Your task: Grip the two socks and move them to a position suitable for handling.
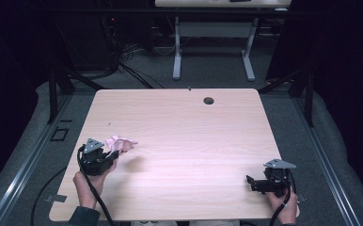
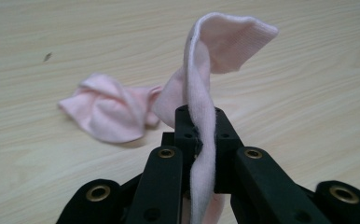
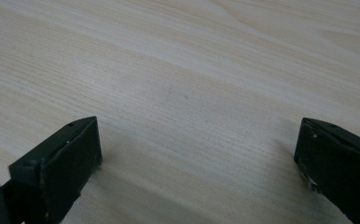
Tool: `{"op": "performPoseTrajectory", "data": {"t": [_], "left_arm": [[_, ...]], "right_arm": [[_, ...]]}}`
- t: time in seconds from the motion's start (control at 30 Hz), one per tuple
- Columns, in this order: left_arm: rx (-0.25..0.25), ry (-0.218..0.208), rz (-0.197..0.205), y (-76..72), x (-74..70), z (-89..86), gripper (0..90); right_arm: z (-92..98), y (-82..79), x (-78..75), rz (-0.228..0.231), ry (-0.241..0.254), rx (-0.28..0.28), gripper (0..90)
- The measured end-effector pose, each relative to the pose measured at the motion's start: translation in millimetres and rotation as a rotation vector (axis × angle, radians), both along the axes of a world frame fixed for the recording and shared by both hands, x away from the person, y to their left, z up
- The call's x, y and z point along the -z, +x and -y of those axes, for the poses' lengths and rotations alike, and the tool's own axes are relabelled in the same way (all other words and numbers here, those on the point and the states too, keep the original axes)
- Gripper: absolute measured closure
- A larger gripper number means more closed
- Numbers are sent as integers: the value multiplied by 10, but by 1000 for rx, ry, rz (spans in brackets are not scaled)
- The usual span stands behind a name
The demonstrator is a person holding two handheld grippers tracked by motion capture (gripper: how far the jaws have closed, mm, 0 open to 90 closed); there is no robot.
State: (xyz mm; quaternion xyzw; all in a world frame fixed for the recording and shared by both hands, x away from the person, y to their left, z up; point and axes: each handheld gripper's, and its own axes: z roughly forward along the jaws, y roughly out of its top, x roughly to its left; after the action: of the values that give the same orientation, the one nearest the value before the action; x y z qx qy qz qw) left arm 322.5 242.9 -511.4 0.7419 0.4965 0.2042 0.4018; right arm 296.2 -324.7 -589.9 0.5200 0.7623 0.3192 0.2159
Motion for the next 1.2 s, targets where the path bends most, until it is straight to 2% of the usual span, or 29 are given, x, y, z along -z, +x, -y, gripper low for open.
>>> {"op": "performPoseTrajectory", "data": {"t": [0.07,0.13,0.23,0.3,0.37,0.4,0.43,0.5,0.53,0.57,0.6,0.63,0.67,0.7,0.77,0.8,0.83,0.93,0.97,1.07,1.1,1.13,1.2], "left_arm": [[33,-10,12,-51,-48,95,845],[102,-8,16,-125,-94,265,844],[169,-3,20,-205,-108,457,844],[213,-14,21,-255,-107,577,844],[250,-23,20,-300,-101,698,844],[250,-23,20,-300,-101,698,844],[306,-40,3,-333,-70,838,844],[365,-40,-17,-369,-16,1005,844],[388,-40,-30,-390,21,1099,844],[388,-40,-30,-390,21,1099,844],[422,-39,-44,-403,63,1188,844],[480,-35,-73,-431,165,1372,844],[480,-35,-73,-431,165,1372,843],[536,-27,-100,-455,282,1549,843],[578,21,-106,-480,398,1705,836],[578,21,-106,-480,398,1705,831],[617,22,-134,-478,510,1808,822],[632,28,-146,-471,583,1869,778],[630,45,-147,-460,609,1890,628],[622,48,-129,-457,603,1869,430],[597,57,-108,-456,571,1821,348],[597,57,-108,-456,571,1821,311],[555,50,-75,-440,497,1705,249]], "right_arm": [[-1,0,1,0,4,-1,0],[0,0,0,-1,0,0,0],[0,1,1,1,4,-2,0],[-1,1,0,-1,4,-2,0],[0,1,0,-1,4,-2,0],[0,1,0,-1,4,-2,0],[0,1,0,-1,4,-2,0],[1,2,-1,-1,0,-1,0],[0,2,0,0,4,-2,0],[0,2,0,0,4,-2,0],[0,2,0,0,4,-2,0],[0,1,0,0,4,-1,0],[0,2,0,0,4,-2,0],[0,1,0,0,4,-1,0],[0,1,0,0,4,-1,0],[0,1,0,0,4,-1,0],[0,1,0,0,4,-2,0],[0,1,0,0,4,-1,0],[0,1,0,0,4,-1,0],[0,1,0,0,4,-1,0],[0,1,0,0,4,-1,0],[0,1,0,0,4,-1,0],[0,1,0,0,4,-1,0]]}}
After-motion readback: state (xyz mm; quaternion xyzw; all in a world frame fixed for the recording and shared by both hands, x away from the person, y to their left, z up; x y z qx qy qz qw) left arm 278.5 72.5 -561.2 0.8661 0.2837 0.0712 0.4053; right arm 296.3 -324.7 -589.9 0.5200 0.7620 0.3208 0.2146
